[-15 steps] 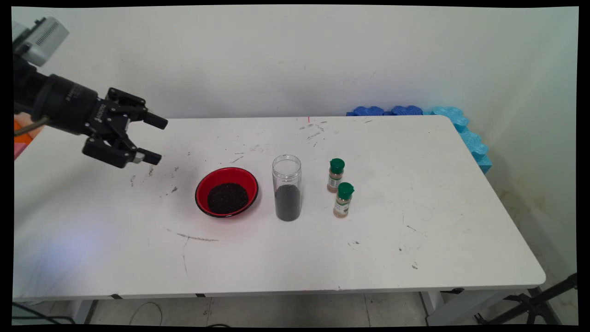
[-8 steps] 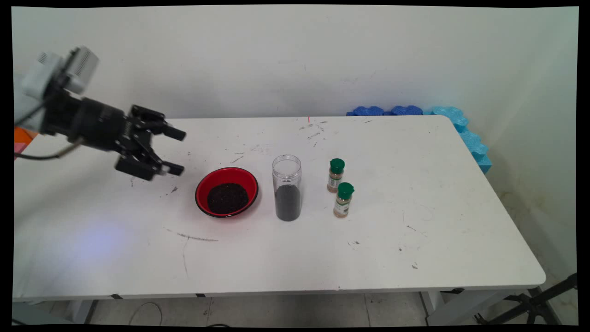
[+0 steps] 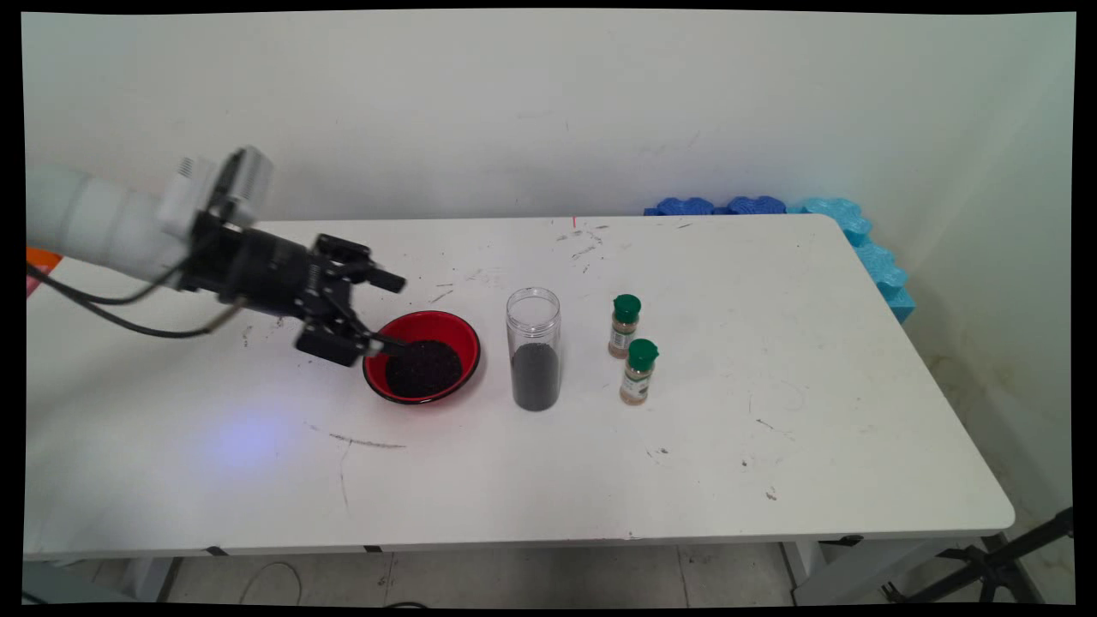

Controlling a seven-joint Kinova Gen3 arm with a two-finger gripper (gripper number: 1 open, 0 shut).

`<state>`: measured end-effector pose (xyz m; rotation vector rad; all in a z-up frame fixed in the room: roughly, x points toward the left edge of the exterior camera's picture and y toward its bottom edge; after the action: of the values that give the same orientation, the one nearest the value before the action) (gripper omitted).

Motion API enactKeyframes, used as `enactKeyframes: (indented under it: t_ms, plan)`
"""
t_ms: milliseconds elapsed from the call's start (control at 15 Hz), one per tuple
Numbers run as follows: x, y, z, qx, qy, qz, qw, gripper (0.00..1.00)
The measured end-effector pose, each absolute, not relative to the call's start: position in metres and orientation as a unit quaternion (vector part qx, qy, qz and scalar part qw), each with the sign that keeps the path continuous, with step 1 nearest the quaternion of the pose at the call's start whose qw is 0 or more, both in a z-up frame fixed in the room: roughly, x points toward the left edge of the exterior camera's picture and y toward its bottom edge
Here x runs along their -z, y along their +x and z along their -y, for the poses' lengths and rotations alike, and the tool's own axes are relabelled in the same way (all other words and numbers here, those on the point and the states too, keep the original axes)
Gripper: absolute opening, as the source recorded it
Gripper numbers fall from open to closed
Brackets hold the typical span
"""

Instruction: Pick up the black seasoning powder from the table

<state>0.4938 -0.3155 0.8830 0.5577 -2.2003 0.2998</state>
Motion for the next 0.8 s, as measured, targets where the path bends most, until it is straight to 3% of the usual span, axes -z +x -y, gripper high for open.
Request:
enactKeyframes:
  t_ms: [800]
  plan:
    - [-0.824, 0.433, 0.366, -0.101, 0.198, 0.879, 0.423, 1.00]
